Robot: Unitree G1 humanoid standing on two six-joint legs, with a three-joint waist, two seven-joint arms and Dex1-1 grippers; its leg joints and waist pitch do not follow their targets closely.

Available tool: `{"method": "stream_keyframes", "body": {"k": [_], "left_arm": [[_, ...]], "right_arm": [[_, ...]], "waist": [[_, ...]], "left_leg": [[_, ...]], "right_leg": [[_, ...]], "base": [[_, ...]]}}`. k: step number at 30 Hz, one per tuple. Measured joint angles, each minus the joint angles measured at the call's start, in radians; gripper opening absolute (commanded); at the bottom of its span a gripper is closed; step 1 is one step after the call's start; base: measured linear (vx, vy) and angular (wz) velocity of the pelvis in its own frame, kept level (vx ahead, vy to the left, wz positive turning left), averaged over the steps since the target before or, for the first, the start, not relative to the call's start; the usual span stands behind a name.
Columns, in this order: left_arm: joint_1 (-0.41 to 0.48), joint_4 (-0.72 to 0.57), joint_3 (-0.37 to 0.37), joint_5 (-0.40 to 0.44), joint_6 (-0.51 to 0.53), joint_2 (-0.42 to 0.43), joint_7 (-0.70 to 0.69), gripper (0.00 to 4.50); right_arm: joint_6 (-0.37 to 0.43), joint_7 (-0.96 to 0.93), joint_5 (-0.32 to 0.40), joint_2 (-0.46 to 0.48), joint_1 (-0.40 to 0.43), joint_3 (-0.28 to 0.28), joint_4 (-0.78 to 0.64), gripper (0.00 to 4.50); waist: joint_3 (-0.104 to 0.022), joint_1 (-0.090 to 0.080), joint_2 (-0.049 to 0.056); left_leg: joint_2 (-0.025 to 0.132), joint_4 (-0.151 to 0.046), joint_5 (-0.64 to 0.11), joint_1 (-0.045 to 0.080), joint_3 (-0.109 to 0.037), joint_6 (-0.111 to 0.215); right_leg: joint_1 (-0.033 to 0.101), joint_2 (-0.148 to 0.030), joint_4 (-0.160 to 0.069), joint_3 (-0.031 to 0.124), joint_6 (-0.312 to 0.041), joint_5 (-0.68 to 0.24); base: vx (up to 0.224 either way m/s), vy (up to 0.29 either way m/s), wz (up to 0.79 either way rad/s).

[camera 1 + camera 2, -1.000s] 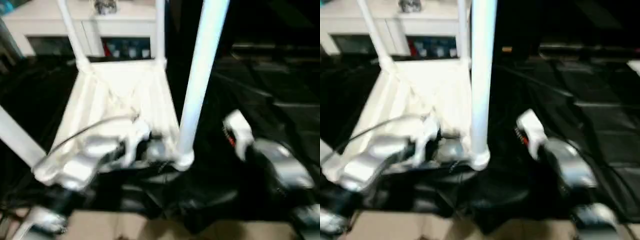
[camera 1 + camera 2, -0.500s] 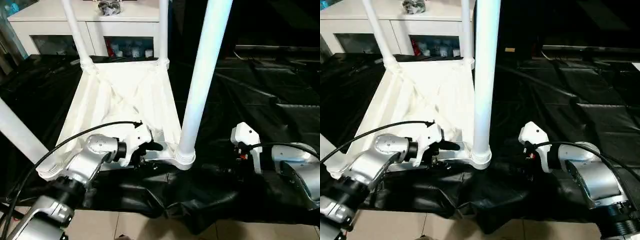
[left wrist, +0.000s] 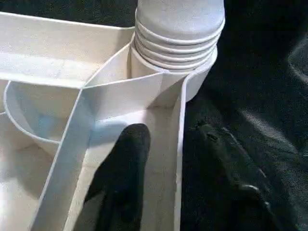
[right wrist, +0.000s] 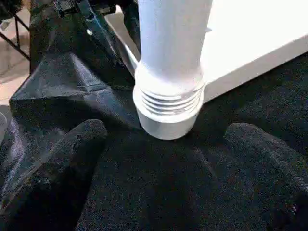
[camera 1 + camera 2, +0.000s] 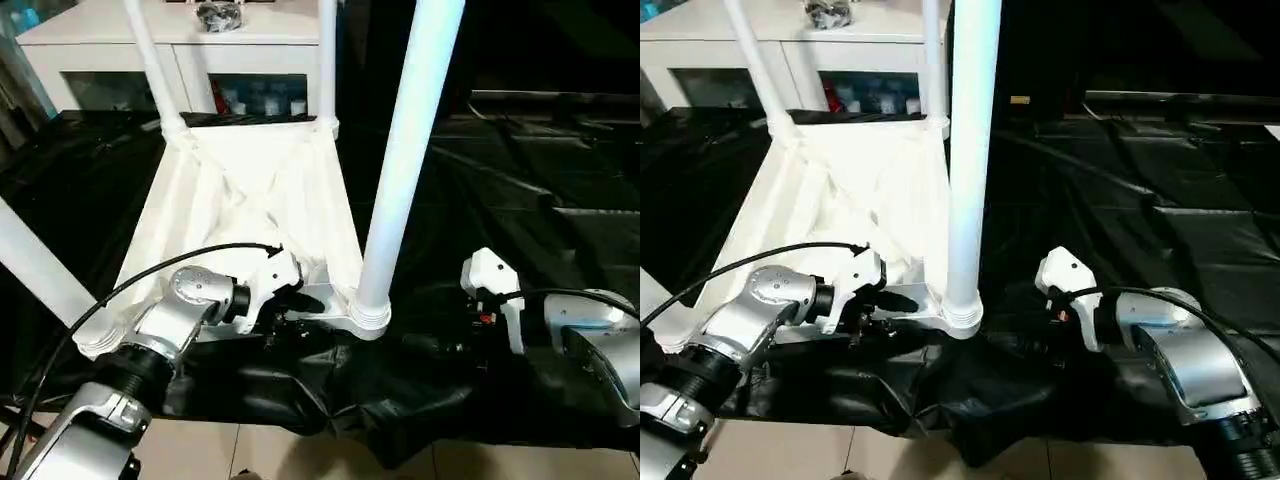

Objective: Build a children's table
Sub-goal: Rotate leg to tighten

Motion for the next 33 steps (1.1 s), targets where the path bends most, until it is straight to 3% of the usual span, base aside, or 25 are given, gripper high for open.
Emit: {"method": "stream_keyframes", "body": {"k": [11, 18, 22, 26, 31, 33], "left_arm": [[-0.029, 0.051, -0.013, 0.042, -0.034, -0.006, -0.009, 0.62], [-0.031, 0.045, -0.012, 0.060, 0.007, -0.003, -0.005, 0.13], [-0.002, -0.031, 0.003, 0.049, 0.097, -0.012, 0.029, 0.04], [0.082, -0.186, 0.049, 0.027, 0.210, -0.024, 0.107, 0.04], [0.160, -0.312, 0.051, 0.021, 0.229, -0.002, 0.124, 0.04], [0.172, -0.331, 0.052, 0.022, 0.228, 0.007, 0.128, 0.04]], "right_arm": [[0.022, 0.006, 0.007, -0.001, 0.000, 0.016, -0.026, 4.50], [0.062, 0.001, 0.034, 0.016, 0.000, 0.018, -0.034, 4.50], [0.062, -0.047, 0.032, 0.071, -0.003, 0.024, -0.031, 4.50], [0.033, -0.165, -0.005, 0.169, -0.054, 0.034, 0.042, 4.50], [0.027, -0.204, -0.037, 0.193, -0.082, 0.059, 0.098, 4.50], [0.024, -0.209, -0.042, 0.214, -0.104, 0.077, 0.133, 4.50]], "waist": [[-0.001, 0.001, 0.001], [-0.001, -0.004, 0.000], [-0.002, -0.011, 0.000], [-0.002, -0.034, 0.000], [-0.002, -0.026, -0.004], [-0.001, -0.030, -0.009]], "left_leg": [[0.000, 0.000, 0.000, 0.001, 0.000, 0.000], [0.000, 0.000, 0.000, 0.002, 0.000, 0.000], [0.000, 0.000, 0.000, 0.002, 0.000, 0.000], [0.000, -0.001, -0.001, 0.000, 0.001, 0.000], [0.000, -0.008, -0.001, 0.000, 0.001, 0.000], [0.000, -0.008, -0.001, 0.000, 0.001, 0.001]], "right_leg": [[0.002, 0.000, 0.000, 0.000, 0.003, -0.001], [0.003, 0.000, 0.000, 0.000, 0.005, -0.001], [0.003, -0.001, 0.000, 0.000, 0.005, -0.001], [-0.001, -0.001, 0.000, 0.000, 0.003, 0.000], [-0.004, 0.000, 0.000, -0.002, 0.001, -0.003], [-0.004, 0.000, 0.000, -0.001, 0.001, -0.003]], "base": [[0.000, 0.000, 0.00], [0.000, 0.000, 0.00], [0.000, 0.000, 0.00], [0.000, 0.000, 0.00], [0.000, 0.000, 0.00], [0.000, 0.000, 0.00]]}}
